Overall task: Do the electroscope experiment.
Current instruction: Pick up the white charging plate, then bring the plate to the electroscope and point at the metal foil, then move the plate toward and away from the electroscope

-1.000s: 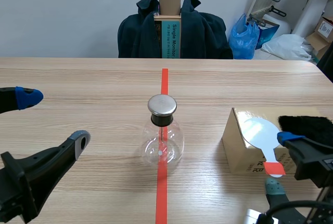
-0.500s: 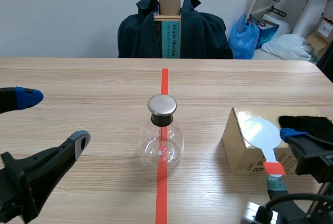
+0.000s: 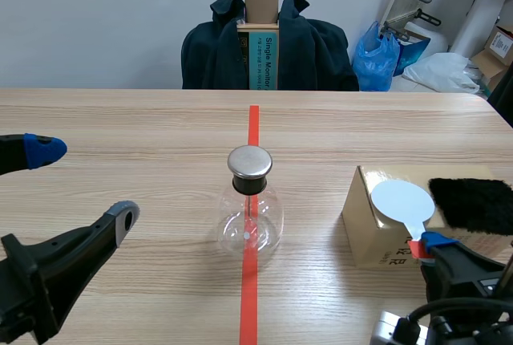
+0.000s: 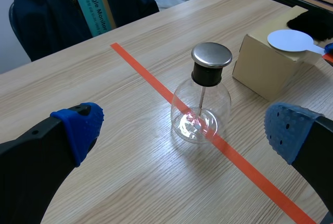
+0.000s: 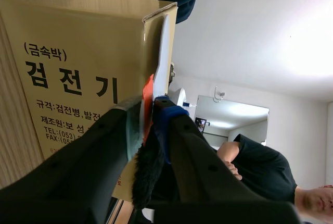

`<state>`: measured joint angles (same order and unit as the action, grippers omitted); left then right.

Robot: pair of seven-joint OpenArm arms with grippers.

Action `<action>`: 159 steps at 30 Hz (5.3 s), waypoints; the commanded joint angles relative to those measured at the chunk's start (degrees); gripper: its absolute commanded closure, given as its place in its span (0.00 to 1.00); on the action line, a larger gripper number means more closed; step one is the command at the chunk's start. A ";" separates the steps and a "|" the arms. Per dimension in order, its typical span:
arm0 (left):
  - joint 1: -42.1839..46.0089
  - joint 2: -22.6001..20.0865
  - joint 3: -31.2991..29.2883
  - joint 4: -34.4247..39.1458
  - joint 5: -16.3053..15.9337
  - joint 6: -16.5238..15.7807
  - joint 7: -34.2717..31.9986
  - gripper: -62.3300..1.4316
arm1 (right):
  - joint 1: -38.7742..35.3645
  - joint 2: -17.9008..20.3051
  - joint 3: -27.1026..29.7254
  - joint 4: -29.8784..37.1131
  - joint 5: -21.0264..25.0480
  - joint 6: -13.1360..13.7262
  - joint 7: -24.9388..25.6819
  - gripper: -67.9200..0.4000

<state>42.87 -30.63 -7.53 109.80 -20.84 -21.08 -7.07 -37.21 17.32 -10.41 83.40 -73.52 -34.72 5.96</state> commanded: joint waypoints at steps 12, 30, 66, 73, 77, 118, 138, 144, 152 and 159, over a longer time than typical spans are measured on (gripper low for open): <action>-0.22 0.13 0.37 0.61 2.12 0.02 0.74 0.18 | -0.26 0.63 3.34 0.81 0.31 -0.46 2.58 0.98; -24.04 0.28 7.48 -30.18 6.40 -14.43 -4.28 0.93 | -4.70 9.03 20.33 19.23 26.71 -5.18 11.43 0.98; -41.81 8.07 28.74 -51.04 14.51 -9.44 -13.94 0.93 | 9.35 2.54 9.29 24.76 27.76 3.08 18.01 0.98; -41.81 8.07 28.74 -51.04 14.51 -9.44 -13.94 0.93 | 11.34 -2.14 -0.98 23.39 23.65 3.04 14.80 0.98; -41.79 8.07 28.74 -51.04 14.51 -9.44 -13.92 0.93 | 11.34 -3.72 -3.69 19.23 16.57 3.08 13.18 0.98; -41.79 8.07 28.74 -51.04 14.49 -9.44 -13.92 0.93 | 15.47 -4.31 -5.03 1.62 1.62 2.58 30.62 0.98; -41.79 8.07 28.74 -51.04 14.49 -9.44 -13.92 0.93 | 15.47 -4.31 -5.03 1.62 -0.92 2.14 31.26 0.98; -41.79 8.07 28.74 -51.04 14.49 -9.46 -13.92 0.93 | 15.47 -4.33 -5.03 1.62 -0.92 2.14 23.74 0.98; -41.79 8.07 28.74 -51.04 14.49 -9.46 -13.92 0.93 | 15.47 -4.33 -5.03 1.62 -0.90 2.16 12.76 0.98; -41.79 8.07 28.74 -51.04 14.49 -9.46 -13.92 0.93 | 15.47 -4.31 -4.96 1.62 -0.90 2.16 7.06 0.98</action>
<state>1.13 -22.39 21.71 57.60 -5.96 -30.22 -20.03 -22.26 12.73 -15.62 83.57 -75.00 -32.08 13.28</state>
